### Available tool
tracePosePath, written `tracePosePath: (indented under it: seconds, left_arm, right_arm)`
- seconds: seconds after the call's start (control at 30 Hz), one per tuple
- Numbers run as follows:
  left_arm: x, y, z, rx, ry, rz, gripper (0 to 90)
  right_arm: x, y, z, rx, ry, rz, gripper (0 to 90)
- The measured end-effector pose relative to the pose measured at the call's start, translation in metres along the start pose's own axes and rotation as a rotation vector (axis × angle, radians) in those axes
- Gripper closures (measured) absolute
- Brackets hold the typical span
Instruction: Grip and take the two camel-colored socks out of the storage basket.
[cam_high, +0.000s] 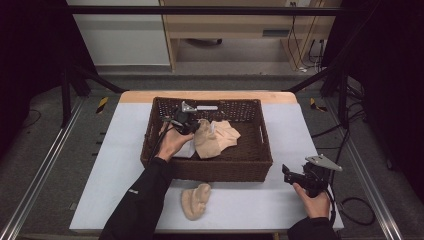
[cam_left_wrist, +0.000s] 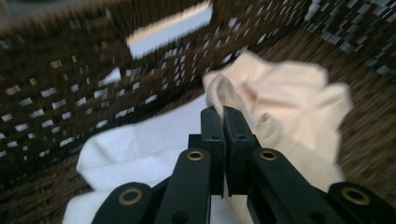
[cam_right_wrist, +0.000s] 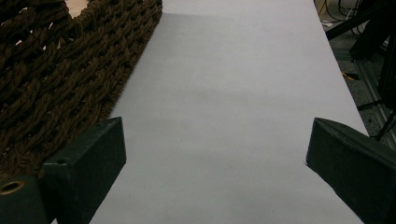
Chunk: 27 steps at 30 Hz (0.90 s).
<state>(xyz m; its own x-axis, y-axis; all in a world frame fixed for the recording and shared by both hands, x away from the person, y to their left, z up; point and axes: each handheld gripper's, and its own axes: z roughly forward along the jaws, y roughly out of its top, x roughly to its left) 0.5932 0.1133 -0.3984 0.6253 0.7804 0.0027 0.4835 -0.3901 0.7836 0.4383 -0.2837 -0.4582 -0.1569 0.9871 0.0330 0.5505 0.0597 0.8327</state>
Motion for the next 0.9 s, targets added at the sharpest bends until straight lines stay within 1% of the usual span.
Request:
tracePosePath:
  seconds: [0.03, 0.1, 0.17, 0.2, 0.27, 0.4, 0.43, 0.53, 0.6, 0.67, 0.73, 0.83, 0.9]
  left_arm:
    - [-0.001, 0.002, -0.005, -0.028, -0.014, -0.010, 87.5]
    - [-0.004, 0.006, -0.019, -0.072, -0.020, 0.003, 87.5]
    - [-0.008, 0.009, -0.032, -0.119, -0.032, 0.000, 87.5]
    - [-0.009, 0.011, -0.038, -0.142, -0.032, 0.004, 87.5]
    - [-0.013, 0.013, -0.050, -0.184, -0.044, -0.009, 87.5]
    - [-0.018, 0.015, -0.069, -0.224, -0.047, 0.006, 87.6]
    - [-0.019, 0.015, -0.076, -0.242, -0.048, 0.003, 87.5]
    - [-0.020, 0.017, -0.090, -0.274, -0.052, 0.002, 87.5]
    - [-0.021, 0.019, -0.103, -0.309, -0.061, -0.003, 87.5]
    - [-0.024, 0.019, -0.112, -0.331, -0.065, 0.004, 87.5]
    - [-0.028, 0.019, -0.122, -0.356, -0.067, 0.013, 87.5]
    - [-0.034, 0.019, -0.135, -0.381, -0.075, 0.024, 87.5]
    - [-0.037, 0.019, -0.144, -0.402, -0.091, 0.022, 87.5]
  right_arm:
    - [0.000, 0.000, 0.000, 0.000, -0.001, 0.000, 5.1]
    - [0.000, 0.000, 0.000, 0.000, -0.003, -0.001, 5.1]
    - [0.000, 0.000, 0.000, 0.000, -0.003, 0.000, 5.1]
    - [0.000, 0.000, 0.000, 0.001, -0.003, 0.001, 5.1]
    - [0.000, 0.000, 0.000, 0.002, -0.004, 0.004, 5.1]
    - [0.000, 0.000, 0.000, 0.002, -0.004, 0.001, 5.1]
    - [0.000, 0.000, 0.000, 0.003, -0.005, 0.000, 5.1]
    - [0.000, 0.000, 0.000, 0.004, -0.008, 0.001, 5.1]
    - [0.000, 0.000, 0.000, 0.004, -0.009, 0.002, 5.1]
    - [0.000, 0.000, 0.000, 0.005, -0.011, 0.003, 5.1]
    - [0.000, 0.000, 0.000, 0.006, -0.012, 0.004, 5.1]
    - [-0.001, 0.000, 0.000, 0.005, -0.013, 0.002, 5.1]
    - [-0.001, 0.000, 0.000, 0.004, -0.013, 0.001, 5.1]
